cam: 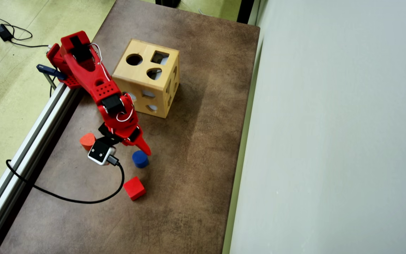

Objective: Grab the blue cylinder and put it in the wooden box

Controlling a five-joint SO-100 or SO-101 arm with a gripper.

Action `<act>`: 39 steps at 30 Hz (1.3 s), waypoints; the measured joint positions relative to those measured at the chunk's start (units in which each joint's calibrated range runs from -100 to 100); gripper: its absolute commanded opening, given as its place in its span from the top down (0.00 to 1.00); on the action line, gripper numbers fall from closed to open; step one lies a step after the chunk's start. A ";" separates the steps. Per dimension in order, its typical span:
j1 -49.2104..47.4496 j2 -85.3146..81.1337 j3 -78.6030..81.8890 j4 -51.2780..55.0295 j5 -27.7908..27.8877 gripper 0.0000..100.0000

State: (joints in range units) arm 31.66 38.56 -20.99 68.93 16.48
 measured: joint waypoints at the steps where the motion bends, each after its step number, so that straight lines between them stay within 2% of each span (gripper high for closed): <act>1: 0.00 0.42 0.00 0.00 0.00 0.63; 9: 0.07 1.44 0.00 -5.89 -0.39 0.63; 20: 0.07 3.90 -0.27 -6.38 -4.54 0.63; 33: 0.07 5.93 -0.27 -12.99 -4.88 0.63; 39: 0.07 5.93 -0.27 -12.99 -6.06 0.75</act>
State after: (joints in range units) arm 31.73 44.49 -21.26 55.93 10.43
